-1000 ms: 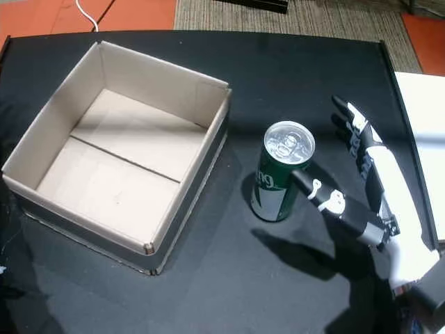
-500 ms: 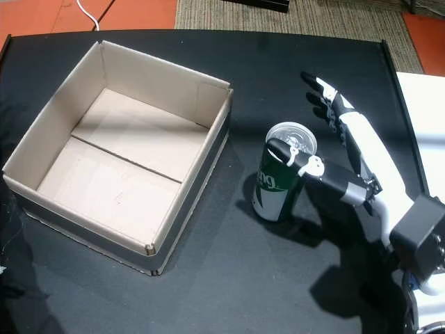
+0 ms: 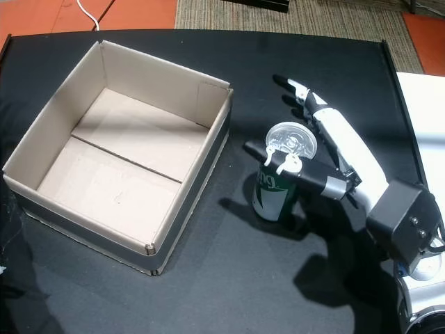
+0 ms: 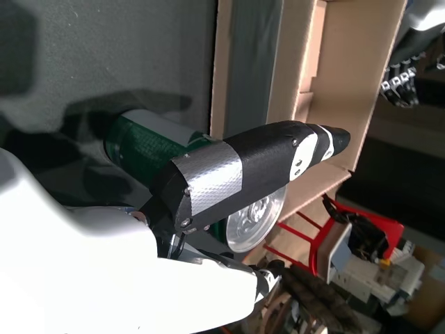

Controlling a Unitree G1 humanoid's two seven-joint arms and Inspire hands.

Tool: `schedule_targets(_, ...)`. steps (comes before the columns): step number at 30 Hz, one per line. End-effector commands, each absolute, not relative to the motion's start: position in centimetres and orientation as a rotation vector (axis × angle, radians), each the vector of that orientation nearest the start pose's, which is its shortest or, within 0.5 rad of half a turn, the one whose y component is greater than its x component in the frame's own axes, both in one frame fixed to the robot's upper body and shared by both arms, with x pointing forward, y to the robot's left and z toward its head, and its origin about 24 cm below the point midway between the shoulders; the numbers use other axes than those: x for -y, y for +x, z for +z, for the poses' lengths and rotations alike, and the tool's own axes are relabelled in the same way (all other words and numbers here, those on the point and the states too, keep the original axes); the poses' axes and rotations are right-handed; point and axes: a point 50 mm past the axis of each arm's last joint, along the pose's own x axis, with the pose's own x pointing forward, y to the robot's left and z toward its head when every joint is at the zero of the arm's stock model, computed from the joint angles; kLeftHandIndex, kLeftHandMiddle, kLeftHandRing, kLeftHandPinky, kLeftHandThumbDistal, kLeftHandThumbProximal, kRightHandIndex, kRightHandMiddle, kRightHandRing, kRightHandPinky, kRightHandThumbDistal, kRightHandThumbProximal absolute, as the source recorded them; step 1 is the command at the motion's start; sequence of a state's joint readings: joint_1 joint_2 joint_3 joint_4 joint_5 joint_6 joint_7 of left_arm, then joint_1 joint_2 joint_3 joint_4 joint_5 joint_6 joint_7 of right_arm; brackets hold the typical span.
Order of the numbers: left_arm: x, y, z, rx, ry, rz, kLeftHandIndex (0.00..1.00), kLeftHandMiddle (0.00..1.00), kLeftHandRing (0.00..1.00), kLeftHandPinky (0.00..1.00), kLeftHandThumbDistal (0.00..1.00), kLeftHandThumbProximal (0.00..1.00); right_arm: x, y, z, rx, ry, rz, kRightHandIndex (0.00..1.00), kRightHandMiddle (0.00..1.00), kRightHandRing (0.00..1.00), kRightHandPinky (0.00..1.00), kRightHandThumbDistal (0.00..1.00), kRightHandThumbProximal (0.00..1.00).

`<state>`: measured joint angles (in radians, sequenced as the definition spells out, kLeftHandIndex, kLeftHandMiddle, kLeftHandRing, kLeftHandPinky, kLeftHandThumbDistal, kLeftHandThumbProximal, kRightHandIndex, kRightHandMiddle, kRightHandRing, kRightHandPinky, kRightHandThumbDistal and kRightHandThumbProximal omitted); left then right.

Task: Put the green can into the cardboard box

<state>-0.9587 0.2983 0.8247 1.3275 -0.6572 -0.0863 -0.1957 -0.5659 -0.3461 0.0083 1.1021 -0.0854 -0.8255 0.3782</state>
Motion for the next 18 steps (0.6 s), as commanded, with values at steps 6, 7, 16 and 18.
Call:
schedule_targets(6,-25.80,37.48,6.73,0.018,-1.073,0.374,0.46,0.50,0.59,0.78,0.00,0.71,19.66,32.98,4.29,0.140,-0.486,0.498,1.00,1.00,1.00,1.00,1.00,0.59)
schedule_targets(7,-25.78,37.48,6.73,0.020,-1.071,0.369,0.47,0.51,0.61,0.81,0.00,0.73,19.67,32.97,4.28,0.137,-0.489,0.506,1.00,1.00,1.00,1.00,1.00,0.59)
schedule_targets(16,-25.84,37.54,6.84,0.017,-1.073,0.388,0.40,0.46,0.57,0.79,0.00,0.75,19.89,32.91,4.15,0.119,-0.501,0.524,1.00,1.00,1.00,1.00,1.00,0.62)
schedule_targets(18,-25.85,37.56,6.87,0.018,-1.079,0.395,0.43,0.48,0.57,0.79,0.00,0.74,19.85,32.96,4.11,0.111,-0.498,0.525,1.00,1.00,1.00,1.00,1.00,0.61)
